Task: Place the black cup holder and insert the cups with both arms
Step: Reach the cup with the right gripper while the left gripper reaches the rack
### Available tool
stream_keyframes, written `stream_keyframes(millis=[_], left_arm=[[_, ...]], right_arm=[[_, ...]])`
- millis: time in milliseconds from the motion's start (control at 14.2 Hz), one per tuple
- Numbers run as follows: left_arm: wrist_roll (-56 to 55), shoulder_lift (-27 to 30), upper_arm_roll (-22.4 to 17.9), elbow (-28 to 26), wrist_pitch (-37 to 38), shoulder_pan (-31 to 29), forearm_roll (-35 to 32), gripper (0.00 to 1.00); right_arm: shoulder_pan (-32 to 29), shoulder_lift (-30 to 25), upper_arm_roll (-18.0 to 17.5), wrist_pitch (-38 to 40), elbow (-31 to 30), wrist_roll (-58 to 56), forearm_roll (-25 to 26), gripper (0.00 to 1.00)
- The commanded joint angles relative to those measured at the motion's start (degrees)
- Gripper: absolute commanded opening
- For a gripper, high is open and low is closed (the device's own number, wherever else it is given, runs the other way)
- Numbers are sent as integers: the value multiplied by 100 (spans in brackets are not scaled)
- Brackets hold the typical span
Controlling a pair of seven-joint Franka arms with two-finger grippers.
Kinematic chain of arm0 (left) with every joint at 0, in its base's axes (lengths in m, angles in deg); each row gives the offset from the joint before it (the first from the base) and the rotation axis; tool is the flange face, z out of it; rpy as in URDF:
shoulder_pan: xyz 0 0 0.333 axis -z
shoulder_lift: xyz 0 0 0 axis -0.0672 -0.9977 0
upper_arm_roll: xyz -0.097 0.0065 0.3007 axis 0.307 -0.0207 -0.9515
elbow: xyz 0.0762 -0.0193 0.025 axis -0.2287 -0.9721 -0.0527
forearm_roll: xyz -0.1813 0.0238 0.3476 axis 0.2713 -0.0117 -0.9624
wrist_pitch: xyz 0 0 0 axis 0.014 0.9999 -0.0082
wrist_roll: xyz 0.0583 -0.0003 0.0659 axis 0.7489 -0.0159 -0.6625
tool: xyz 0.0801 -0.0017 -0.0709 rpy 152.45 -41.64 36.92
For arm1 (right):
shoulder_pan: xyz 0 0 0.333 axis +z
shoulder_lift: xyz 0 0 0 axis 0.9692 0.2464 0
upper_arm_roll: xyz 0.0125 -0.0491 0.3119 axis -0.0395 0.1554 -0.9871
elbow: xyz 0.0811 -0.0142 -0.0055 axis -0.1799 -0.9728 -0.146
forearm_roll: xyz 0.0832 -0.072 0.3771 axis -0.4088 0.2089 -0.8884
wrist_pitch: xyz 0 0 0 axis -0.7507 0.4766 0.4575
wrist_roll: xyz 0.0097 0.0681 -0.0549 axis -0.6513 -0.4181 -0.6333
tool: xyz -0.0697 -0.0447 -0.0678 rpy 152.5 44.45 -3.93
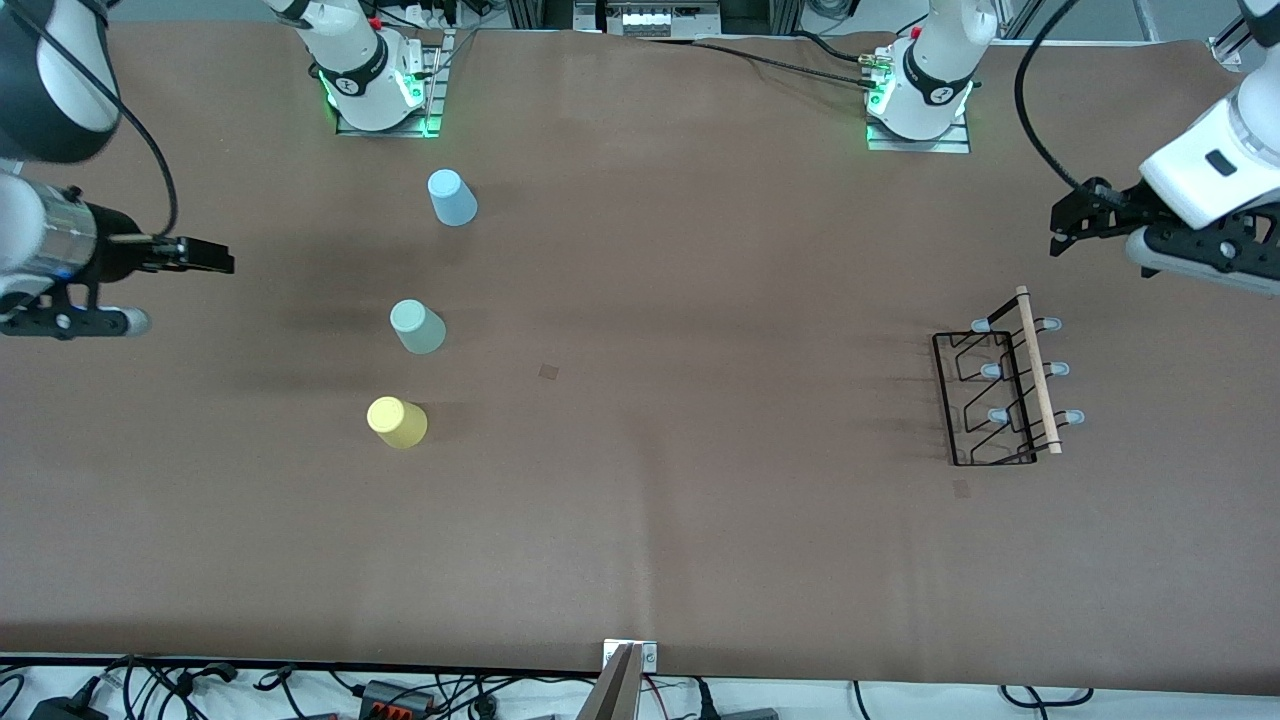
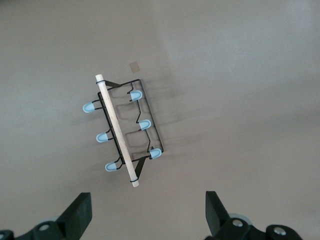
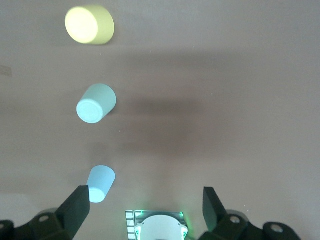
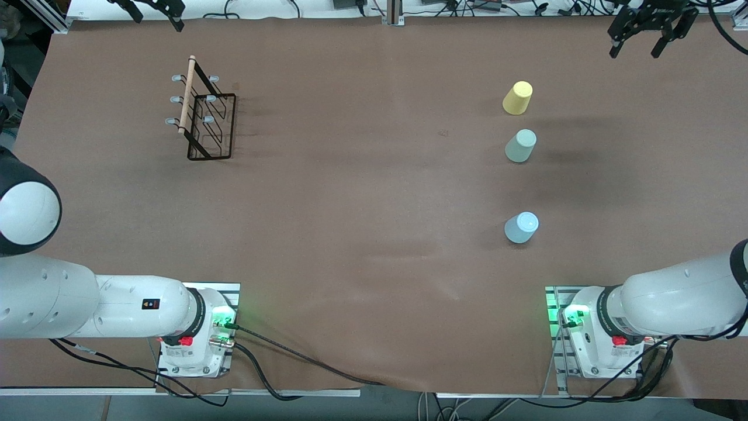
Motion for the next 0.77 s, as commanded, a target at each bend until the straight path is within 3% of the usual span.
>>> stream_keyframes(millis=[0, 141, 281, 492, 703], left_arm=[[129, -392, -20, 203, 112, -237, -48, 100], [164, -648, -28, 203, 112, -352, -82, 100], [226, -736, -20, 186, 138, -572, -56, 100], [430, -745, -28, -120, 34, -695, -47, 100], [-623, -737, 41, -875, -1201, -713, -100, 100]], right_arm=[[28, -323, 0, -878, -957, -20, -88, 100], [37, -814, -9, -2474, -2431, -20, -106, 100], [221, -1193, -9, -3629, -3533, 137, -115, 100], [589, -1309, -44, -4161, -4021, 926, -106, 100], [925, -1239, -53, -4433, -4003, 1430, -97, 100]])
